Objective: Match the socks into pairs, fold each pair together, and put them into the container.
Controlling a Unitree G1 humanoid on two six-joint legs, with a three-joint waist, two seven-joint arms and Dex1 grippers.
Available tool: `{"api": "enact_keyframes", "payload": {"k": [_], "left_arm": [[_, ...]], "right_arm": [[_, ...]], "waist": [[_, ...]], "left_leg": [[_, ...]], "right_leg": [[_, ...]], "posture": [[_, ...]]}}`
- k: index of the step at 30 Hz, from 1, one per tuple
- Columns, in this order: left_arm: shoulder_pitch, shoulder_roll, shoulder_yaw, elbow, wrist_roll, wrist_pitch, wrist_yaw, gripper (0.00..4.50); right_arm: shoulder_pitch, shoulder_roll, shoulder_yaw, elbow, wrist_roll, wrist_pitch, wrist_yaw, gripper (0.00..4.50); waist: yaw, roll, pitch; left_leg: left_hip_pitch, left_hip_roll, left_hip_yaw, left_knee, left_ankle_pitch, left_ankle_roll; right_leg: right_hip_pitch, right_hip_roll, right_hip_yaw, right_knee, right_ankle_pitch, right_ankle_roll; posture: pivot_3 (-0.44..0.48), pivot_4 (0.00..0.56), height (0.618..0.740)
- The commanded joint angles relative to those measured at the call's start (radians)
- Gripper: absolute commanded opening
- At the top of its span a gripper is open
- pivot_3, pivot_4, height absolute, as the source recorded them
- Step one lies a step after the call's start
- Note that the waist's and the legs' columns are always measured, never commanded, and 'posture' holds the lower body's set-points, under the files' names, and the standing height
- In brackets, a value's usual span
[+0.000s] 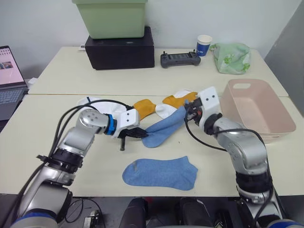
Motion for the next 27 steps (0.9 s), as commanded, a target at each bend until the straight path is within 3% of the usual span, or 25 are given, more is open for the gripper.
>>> {"api": "enact_keyframes", "payload": {"k": [1,9,11,14,19,22,25,27], "left_arm": [[-0.036,0.008,-0.017,0.109,0.018,-0.128,-0.122,0.0],[-0.104,-0.097,-0.038,0.35,0.123,-0.339,-0.069,0.0],[-0.119,-0.113,-0.013,0.364,0.104,-0.285,-0.058,0.0],[-0.128,-0.104,0.036,0.345,0.059,-0.221,-0.06,0.64],[-0.065,-0.022,0.115,0.216,-0.009,-0.071,-0.085,2.23],[0.012,0.028,0.175,0.086,-0.077,0.128,-0.057,3.21],[0.122,0.082,0.229,-0.091,-0.184,0.44,-0.026,4.1],[0.195,0.115,0.251,-0.211,-0.27,0.637,-0.015,4.1]], "right_arm": [[0.052,0.098,-0.074,-0.17,-0.002,0.201,-0.107,0.03],[0.177,0.29,-0.105,-0.242,-0.019,0.284,-0.213,0.03],[0.2,0.312,-0.112,-0.251,-0.021,0.266,-0.23,0.56],[0.218,0.293,-0.104,-0.274,-0.019,0.228,-0.242,1.44],[0.239,0.194,-0.083,-0.313,-0.005,0.16,-0.204,3.28],[0.25,0.054,-0.045,-0.334,0.011,0.107,-0.122,4.39],[0.267,-0.136,0.019,-0.348,0.014,0.009,-0.005,4.5],[0.282,-0.205,0.039,-0.346,0.022,-0.038,0.041,4.5]], "waist": [[0.0,0.0,0.0],[-0.002,0.0,0.0],[-0.001,0.0,0.0],[-0.006,0.0,0.0],[-0.018,0.0,0.0],[-0.025,0.0,0.0],[-0.027,0.0,0.0],[-0.028,0.0,0.0]], "left_leg": [[0.0,0.0,0.0,0.0,0.0,0.0],[0.0,-0.001,0.001,0.001,0.0,0.0],[0.0,-0.001,0.0,0.0,0.0,0.0],[0.0,-0.001,0.0,0.0,0.0,0.0],[0.0,0.0,-0.001,0.0,0.0,0.001],[0.0,0.0,-0.001,0.0,0.0,0.001],[0.0,0.0,-0.001,0.0,0.0,0.001],[0.0,0.0,-0.001,0.0,0.0,0.001]], "right_leg": [[0.0,0.0,0.001,0.0,0.0,0.0],[-0.001,0.0,0.001,0.001,0.0,0.0],[-0.001,0.0,0.001,0.001,0.0,0.0],[-0.001,0.0,0.001,0.002,0.0,0.0],[-0.002,0.002,0.002,0.003,0.0,0.0],[-0.002,0.002,0.002,0.002,0.0,0.0],[-0.002,0.002,0.003,0.002,0.0,0.0],[-0.001,0.001,0.002,0.002,0.0,0.0]], "posture": [[0.0,0.15,0.72],[0.0,0.15,0.72],[0.0,0.15,0.72],[0.0,0.15,0.72],[0.0,0.15,0.72],[0.0,0.15,0.72],[0.0,0.15,0.72],[0.0,0.15,0.72]]}}
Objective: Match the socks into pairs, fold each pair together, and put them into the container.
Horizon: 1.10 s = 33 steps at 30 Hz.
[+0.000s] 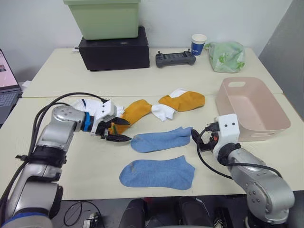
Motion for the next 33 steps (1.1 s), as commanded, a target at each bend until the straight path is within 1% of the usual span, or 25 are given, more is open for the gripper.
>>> {"api": "enact_keyframes", "payload": {"k": [1,6,9,10,12,13,16,21,23,24,26,28,33], "left_arm": [[0.077,0.035,0.065,-0.202,-0.142,0.326,0.062,4.1],[0.129,-0.062,0.112,-0.3,-0.198,0.602,0.307,4.1],[0.153,-0.103,0.118,-0.344,-0.22,0.674,0.392,4.1],[0.158,-0.114,0.118,-0.35,-0.224,0.685,0.414,3.92],[0.162,-0.145,0.118,-0.353,-0.227,0.702,0.465,3.51],[0.165,-0.154,0.108,-0.359,-0.228,0.701,0.475,3.26],[0.16,-0.198,0.1,-0.367,-0.243,0.721,0.52,2.33],[0.167,-0.239,0.088,-0.395,-0.271,0.751,0.559,0.81],[0.17,-0.247,0.09,-0.403,-0.277,0.754,0.575,0.24],[0.17,-0.25,0.091,-0.402,-0.277,0.745,0.582,0.06],[0.166,-0.246,0.091,-0.395,-0.274,0.726,0.589,0.0],[0.155,-0.229,0.091,-0.374,-0.266,0.699,0.581,0.0],[0.128,-0.194,0.076,-0.316,-0.247,0.628,0.553,0.0]], "right_arm": [[0.025,-0.06,0.025,-0.04,0.021,-0.102,0.079,4.5],[0.061,-0.11,0.043,-0.033,0.016,-0.161,0.114,4.5],[0.062,-0.126,0.048,-0.018,0.008,-0.183,0.114,4.5],[0.059,-0.131,0.049,-0.009,0.002,-0.189,0.113,4.5],[0.048,-0.126,0.035,0.023,-0.008,-0.186,0.094,4.5],[0.037,-0.099,0.008,0.049,-0.001,-0.161,0.076,4.5],[-0.002,-0.016,-0.076,0.126,0.041,-0.096,0.053,4.5],[-0.069,0.058,-0.14,0.229,0.095,-0.024,0.049,4.5],[-0.087,0.086,-0.152,0.261,0.115,-0.006,0.052,4.5],[-0.103,0.126,-0.176,0.287,0.135,0.007,0.044,4.5],[-0.129,0.186,-0.213,0.333,0.155,0.029,0.022,4.12],[-0.136,0.194,-0.214,0.36,0.151,0.017,0.021,3.63],[-0.142,0.196,-0.204,0.378,0.174,-0.008,0.035,1.91]], "waist": [[0.0,0.0,0.0],[0.021,-0.001,0.0],[0.023,-0.001,0.0],[0.025,-0.001,0.0],[0.028,0.0,0.0],[0.029,-0.001,-0.001],[0.036,-0.001,-0.001],[0.043,-0.001,-0.001],[0.043,0.0,-0.001],[0.043,0.0,-0.001],[0.042,0.0,-0.001],[0.043,0.0,-0.001],[0.043,0.0,-0.001]], "left_leg": [[0.0,0.0,-0.001,0.0,0.0,0.0],[0.001,0.0,-0.001,0.001,0.0,0.0],[0.001,-0.001,-0.001,0.002,0.0,0.0],[0.001,-0.001,-0.001,0.001,0.0,0.0],[0.002,-0.001,-0.001,0.001,0.0,0.0],[0.002,-0.001,-0.001,0.001,0.0,0.0],[0.002,-0.001,0.0,0.001,0.0,0.0],[0.002,-0.001,0.001,0.001,0.0,-0.001],[0.002,-0.001,0.001,0.001,0.0,-0.001],[0.002,-0.001,0.001,0.001,0.0,-0.001],[0.002,-0.001,0.001,0.001,0.0,-0.001],[0.002,-0.001,0.001,0.0,0.0,-0.001],[0.002,-0.001,0.002,0.0,0.0,-0.001]], "right_leg": [[0.0,0.0,-0.001,0.0,0.0,0.0],[0.003,-0.001,-0.003,0.0,0.0,0.0],[0.004,-0.001,-0.003,-0.001,0.0,0.0],[0.004,-0.001,-0.003,-0.001,0.0,0.0],[0.004,-0.002,-0.003,-0.001,0.0,0.0],[0.005,-0.002,-0.003,-0.001,0.0,0.0],[0.005,-0.002,-0.002,-0.001,0.0,0.0],[0.005,-0.003,-0.002,-0.001,0.0,0.0],[0.004,-0.003,-0.001,-0.001,0.0,0.0],[0.004,-0.003,-0.001,-0.002,0.0,0.0],[0.004,-0.003,-0.001,-0.001,0.0,0.0],[0.004,-0.003,-0.001,-0.001,0.0,0.0],[0.004,-0.003,-0.001,-0.001,0.0,0.0]], "posture": [[0.0,0.15,0.72],[0.0,0.15,0.72],[0.0,0.15,0.72],[0.0,0.15,0.72],[0.0,0.15,0.72],[0.0,0.15,0.72],[0.0,0.15,0.72],[0.0,0.15,0.72],[0.0,0.15,0.72],[0.0,0.15,0.72],[0.0,0.15,0.72],[0.0,0.15,0.72],[0.0,0.15,0.72]]}}
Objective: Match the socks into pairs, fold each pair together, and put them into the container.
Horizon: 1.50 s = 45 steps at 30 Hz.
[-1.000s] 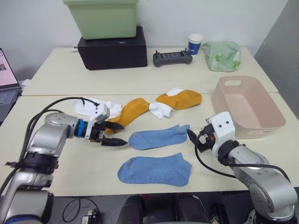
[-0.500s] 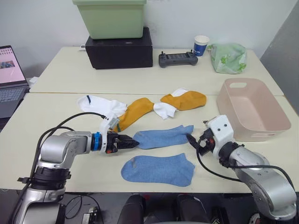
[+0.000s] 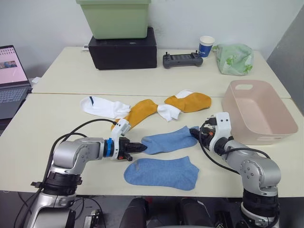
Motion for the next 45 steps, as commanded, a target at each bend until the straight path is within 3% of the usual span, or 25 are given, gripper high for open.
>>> {"api": "enact_keyframes", "payload": {"k": [1,5,6,11,14,20,27,32,39,41,45], "left_arm": [[-0.028,0.032,-0.021,0.031,0.021,-0.074,-0.024,0.0],[-0.048,0.047,-0.041,0.071,0.038,-0.14,-0.051,0.0],[-0.055,0.051,-0.044,0.082,0.04,-0.151,-0.059,0.0],[-0.082,0.112,-0.084,0.116,0.047,-0.205,-0.162,0.0],[-0.104,0.115,-0.104,0.172,0.089,-0.261,-0.161,0.0],[-0.127,0.095,-0.139,0.235,0.143,-0.341,-0.172,0.0],[-0.113,0.084,-0.139,0.231,0.152,-0.349,-0.171,0.0],[-0.105,0.078,-0.119,0.207,0.146,-0.354,-0.154,0.0],[-0.075,0.089,-0.082,0.145,0.126,-0.39,-0.154,0.0],[-0.067,0.102,-0.084,0.128,0.138,-0.406,-0.158,0.42],[-0.074,0.136,-0.058,0.106,0.121,-0.388,-0.171,1.59]], "right_arm": [[-0.011,0.003,-0.005,-0.018,0.03,-0.026,0.011,1.55],[0.028,0.002,-0.01,-0.08,0.055,0.006,0.012,0.14],[0.045,0.004,-0.017,-0.112,0.067,0.026,0.01,0.06],[0.116,0.054,-0.052,-0.275,0.138,0.139,-0.028,0.06],[0.144,0.062,-0.028,-0.312,0.117,0.145,-0.069,0.06],[0.172,0.043,0.051,-0.27,0.015,-0.02,-0.134,0.06],[0.177,0.019,0.068,-0.242,0.007,-0.035,-0.125,0.06],[0.183,0.009,0.066,-0.249,0.01,-0.033,-0.116,1.4],[0.195,-0.03,0.043,-0.267,0.008,-0.05,-0.106,3.94],[0.198,-0.044,0.03,-0.267,0.005,-0.055,-0.104,4.49],[0.207,-0.089,0.021,-0.282,0.009,-0.07,-0.078,4.5]], "waist": [[0.0,0.0,0.0],[0.0,0.0,0.0],[0.0,0.0,0.0],[-0.003,0.0,0.0],[-0.001,0.0,0.0],[-0.001,0.0,0.0],[-0.001,0.0,0.0],[-0.001,0.0,0.0],[0.0,0.0,0.0],[0.0,0.0,0.0],[0.0,0.0,0.0]], "left_leg": [[0.0,0.0,0.0,0.0,0.0,0.0],[0.0,0.0,0.0,0.0,0.0,0.0],[0.0,0.0,0.0,0.0,0.0,0.0],[-0.001,0.0,0.0,-0.001,0.0,0.0],[0.0,0.0,0.0,-0.001,0.0,0.0],[0.0,0.0,0.0,-0.001,0.0,0.0],[0.0,0.0,0.0,-0.001,0.0,0.0],[0.0,0.0,0.0,-0.001,0.0,0.0],[-0.001,0.0,0.0,-0.001,0.0,0.0],[-0.001,0.0,0.0,-0.001,0.0,0.0],[-0.001,0.0,0.0,-0.001,0.0,0.0]], "right_leg": [[0.0,0.0,0.0,0.0,0.0,0.0],[0.0,0.0,0.0,0.0,0.0,0.0],[0.0,0.0,0.0,0.0,0.0,0.0],[-0.001,0.0,0.0,0.0,0.0,0.0],[-0.001,0.0,0.0,0.0,0.0,0.0],[-0.001,0.0,0.0,0.0,0.0,0.0],[-0.001,0.0,0.001,0.0,0.0,0.0],[-0.001,0.0,0.0,0.0,0.0,0.0],[-0.001,0.0,0.0,0.0,0.0,0.0],[-0.001,0.0,0.001,0.0,0.0,0.0],[-0.001,0.0,0.0,0.0,0.0,0.0]], "posture": [[0.0,0.15,0.72],[0.0,0.15,0.72],[0.0,0.15,0.72],[0.0,0.15,0.72],[0.0,0.15,0.72],[0.0,0.15,0.72],[0.0,0.15,0.72],[0.0,0.15,0.72],[0.0,0.15,0.72],[0.0,0.15,0.72],[0.0,0.15,0.72]]}}
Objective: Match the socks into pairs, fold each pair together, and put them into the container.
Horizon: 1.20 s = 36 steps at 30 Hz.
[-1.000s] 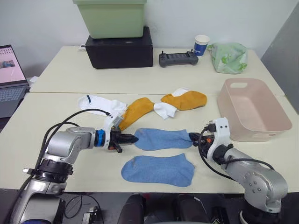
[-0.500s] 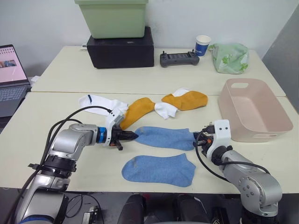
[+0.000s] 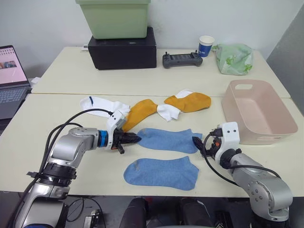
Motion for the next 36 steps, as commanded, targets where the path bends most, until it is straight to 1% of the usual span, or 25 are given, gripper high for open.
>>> {"api": "enact_keyframes", "payload": {"k": [1,3,6,10,14,16,17,19,24,26,29,30,33,36], "left_arm": [[-0.014,0.055,0.047,-0.045,-0.021,-0.002,-0.04,1.88],[-0.03,0.075,0.055,-0.03,-0.021,-0.015,-0.056,2.55],[-0.05,0.042,0.067,0.003,-0.009,-0.023,-0.005,3.46],[-0.051,-0.018,0.051,-0.006,-0.02,0.009,0.031,3.46],[-0.049,-0.081,0.014,-0.001,0.007,0.022,0.077,3.46],[-0.044,-0.103,-0.008,0.004,0.02,0.029,0.094,3.08],[-0.041,-0.108,-0.017,0.002,0.022,0.03,0.092,2.88],[-0.035,-0.114,-0.022,-0.003,0.022,0.031,0.091,2.23],[-0.02,-0.133,-0.025,-0.018,0.024,0.028,0.107,0.63],[-0.015,-0.153,-0.02,-0.028,0.018,0.027,0.125,0.0],[-0.019,-0.179,-0.015,-0.037,0.012,0.021,0.137,0.0],[-0.022,-0.187,-0.014,-0.04,0.01,0.018,0.14,0.0],[-0.03,-0.208,0.004,-0.053,-0.006,-0.002,0.134,0.0],[-0.029,-0.183,0.037,-0.052,-0.024,-0.018,0.096,0.0]], "right_arm": [[0.01,-0.046,-0.018,-0.063,0.009,-0.043,0.035,4.5],[0.012,-0.076,-0.021,-0.064,0.013,-0.068,0.061,4.5],[-0.001,-0.103,-0.018,-0.036,0.008,-0.097,0.082,4.5],[-0.028,-0.111,0.008,0.025,-0.001,-0.114,0.092,4.5],[-0.055,-0.071,0.008,0.093,0.009,-0.091,0.073,4.5],[-0.057,-0.051,0.009,0.121,0.019,-0.079,0.073,4.5],[-0.058,-0.041,0.011,0.126,0.024,-0.075,0.076,4.32],[-0.06,-0.031,0.019,0.131,0.028,-0.073,0.082,3.87],[-0.06,-0.026,0.032,0.132,0.029,-0.08,0.098,2.14],[-0.053,-0.039,0.018,0.128,0.035,-0.081,0.111,1.34],[-0.044,-0.063,-0.004,0.113,0.051,-0.089,0.139,0.22],[-0.041,-0.073,-0.012,0.106,0.057,-0.092,0.148,0.03],[-0.031,-0.097,-0.034,0.077,0.08,-0.097,0.166,0.03],[-0.025,-0.083,-0.039,0.027,0.09,-0.103,0.148,0.03]], "waist": [[0.0,0.0,0.0],[-0.001,0.0,0.0],[0.0,0.0,0.0],[0.0,0.0,0.0],[-0.001,0.0,0.0],[0.0,0.0,0.0],[0.0,0.0,0.0],[0.0,0.0,0.0],[0.0,0.0,0.0],[0.0,0.0,0.0],[0.003,0.0,0.0],[0.003,0.0,0.0],[0.003,0.0,0.0],[-0.001,0.0,0.0]], "left_leg": [[0.0,0.0,0.0,0.0,0.0,0.0],[0.0,0.0,0.0,0.0,0.0,0.0],[0.0,0.0,0.0,0.0,0.0,0.0],[0.0,0.0,0.001,0.0,0.0,0.0],[0.0,0.0,0.0,0.0,0.0,0.0],[0.0,0.0,0.0,0.0,0.0,0.0],[0.0,0.0,0.0,0.0,0.0,0.0],[0.0,0.0,0.0,0.0,0.0,0.0],[0.0,0.0,0.0,0.0,0.0,0.0],[0.0,0.0,0.0,0.0,0.0,0.0],[0.0,0.0,0.0,0.0,0.0,0.0],[0.0,0.0,0.0,0.001,0.0,0.0],[0.0,-0.001,0.0,0.001,0.0,0.0],[0.0,0.0,0.0,0.001,0.0,0.0]], "right_leg": [[0.0,0.0,0.0,0.0,0.0,0.0],[0.0,0.0,0.0,0.0,0.0,0.0],[0.0,0.0,0.0,0.0,0.0,0.0],[0.001,0.0,0.0,0.0,0.0,0.0],[0.0,0.0,0.0,0.0,0.0,0.0],[0.0,0.0,0.0,0.0,0.0,0.0],[0.0,0.0,0.0,0.0,0.0,0.0],[0.0,0.0,0.0,0.0,0.0,0.0],[0.0,0.0,0.0,0.0,0.0,0.0],[0.0,0.0,0.0,0.0,0.0,0.0],[0.001,0.0,0.0,-0.001,0.0,0.0],[0.001,0.0,0.0,-0.001,0.0,0.0],[0.001,-0.001,0.0,-0.001,0.0,0.0],[0.001,0.0,-0.001,-0.001,0.0,0.0]], "posture": [[0.0,0.15,0.72],[0.0,0.15,0.72],[0.0,0.15,0.72],[0.0,0.15,0.72],[0.0,0.15,0.72],[0.0,0.15,0.72],[0.0,0.15,0.72],[0.0,0.15,0.72],[0.0,0.15,0.72],[0.0,0.15,0.72],[0.0,0.15,0.72],[0.0,0.15,0.72],[0.0,0.15,0.72],[0.0,0.15,0.72]]}}
